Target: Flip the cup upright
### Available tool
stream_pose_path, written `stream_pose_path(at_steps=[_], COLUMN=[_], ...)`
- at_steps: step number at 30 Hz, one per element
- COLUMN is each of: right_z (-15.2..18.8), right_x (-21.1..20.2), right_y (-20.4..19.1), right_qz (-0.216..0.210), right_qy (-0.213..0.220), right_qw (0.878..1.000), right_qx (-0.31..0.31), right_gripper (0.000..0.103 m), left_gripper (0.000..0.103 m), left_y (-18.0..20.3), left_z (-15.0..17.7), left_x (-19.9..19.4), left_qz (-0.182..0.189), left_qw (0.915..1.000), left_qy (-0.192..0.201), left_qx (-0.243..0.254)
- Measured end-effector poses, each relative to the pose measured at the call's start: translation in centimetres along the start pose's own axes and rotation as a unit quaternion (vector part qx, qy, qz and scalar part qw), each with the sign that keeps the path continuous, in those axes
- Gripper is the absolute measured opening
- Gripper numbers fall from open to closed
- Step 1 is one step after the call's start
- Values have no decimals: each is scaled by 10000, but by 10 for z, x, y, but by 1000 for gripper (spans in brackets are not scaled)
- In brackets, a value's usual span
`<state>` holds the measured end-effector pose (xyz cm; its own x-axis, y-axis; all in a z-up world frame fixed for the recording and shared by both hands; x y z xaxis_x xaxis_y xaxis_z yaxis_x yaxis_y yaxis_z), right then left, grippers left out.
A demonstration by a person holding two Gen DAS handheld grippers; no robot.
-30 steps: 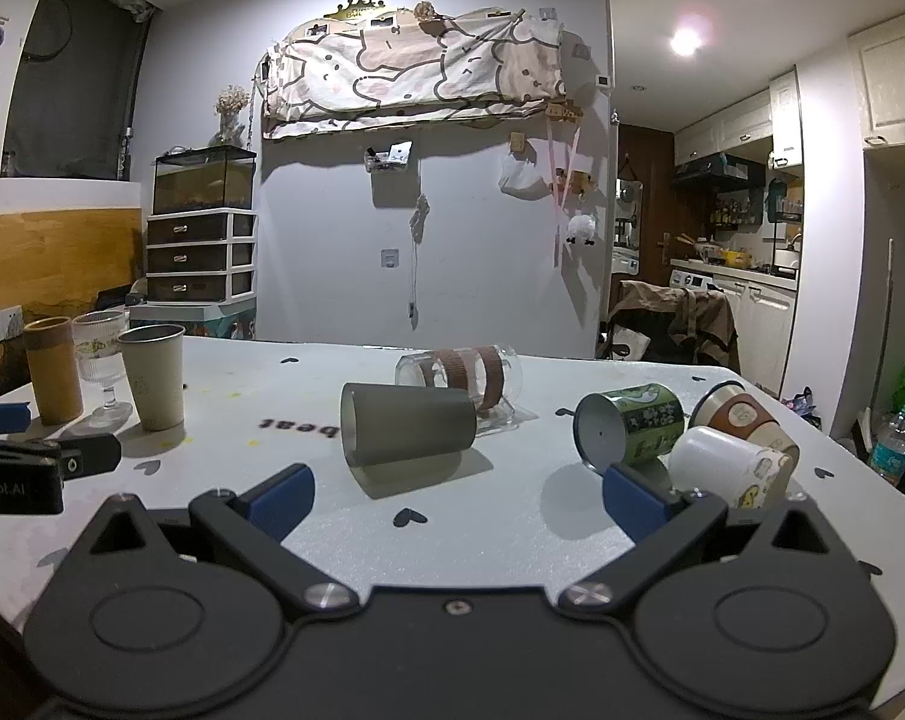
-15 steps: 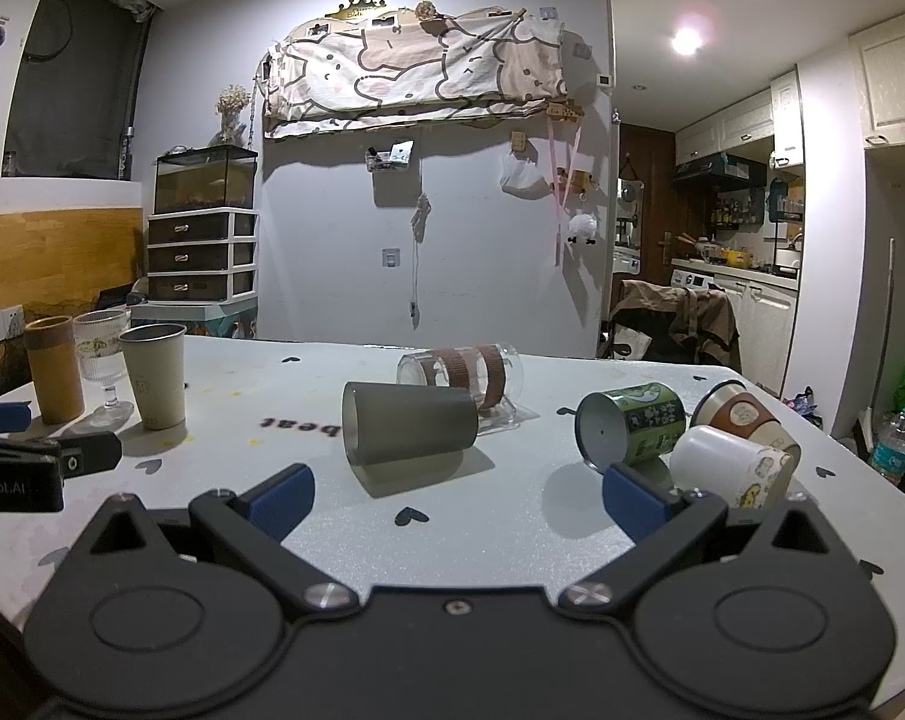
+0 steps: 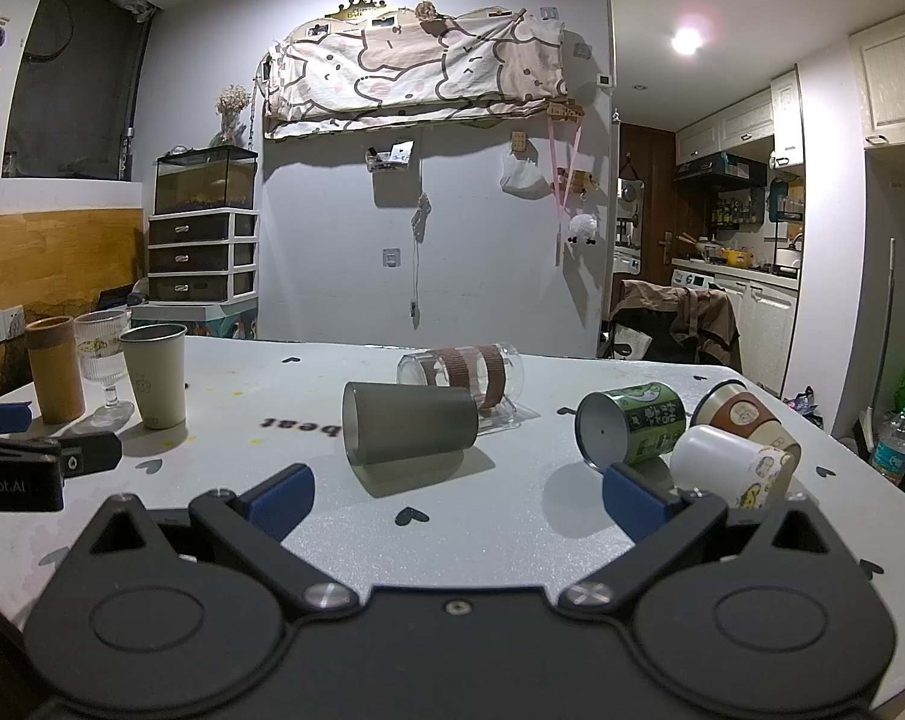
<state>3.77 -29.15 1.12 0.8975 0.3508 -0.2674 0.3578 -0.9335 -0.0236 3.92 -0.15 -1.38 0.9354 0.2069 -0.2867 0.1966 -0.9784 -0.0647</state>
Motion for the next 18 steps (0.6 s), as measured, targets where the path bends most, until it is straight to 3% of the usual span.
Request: stream_pose_path(at_steps=[7, 11, 15, 18], right_z=[-4, -19, -32, -39], right_x=[7, 23, 52, 82], right_y=[-10, -11, -10, -13], right_qz=[-41, -6, -156, -366], right_qy=[63, 47, -101, -426], right_qw=[10000, 9996, 9941, 9807], right_qx=[-41, -295, -1070, -1874], right_gripper=[103, 103, 103, 103], left_gripper=[103, 103, 103, 103], left_y=[9, -6, -12, -16], left_z=[0, 5, 6, 8], left_x=[-7, -2, -1, 3], left_qz=[-17, -7, -33, -64], left_qw=[10000, 10000, 9999, 9998], left_qy=[30, 20, -11, -54], left_qx=[-26, -53, -119, -181])
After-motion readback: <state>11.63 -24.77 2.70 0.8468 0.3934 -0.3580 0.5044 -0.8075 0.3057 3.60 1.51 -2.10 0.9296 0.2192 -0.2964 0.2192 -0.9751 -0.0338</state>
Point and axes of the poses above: each gripper's, at about its wrist camera, not at the fingertips, and x roughly the way its jaws point, y to its right, z to its underside, the point moved 4 cm from there along x, roughly the way its jaws point, and after that the axes turned 12 degrees about -z, right-handed, at the moved point
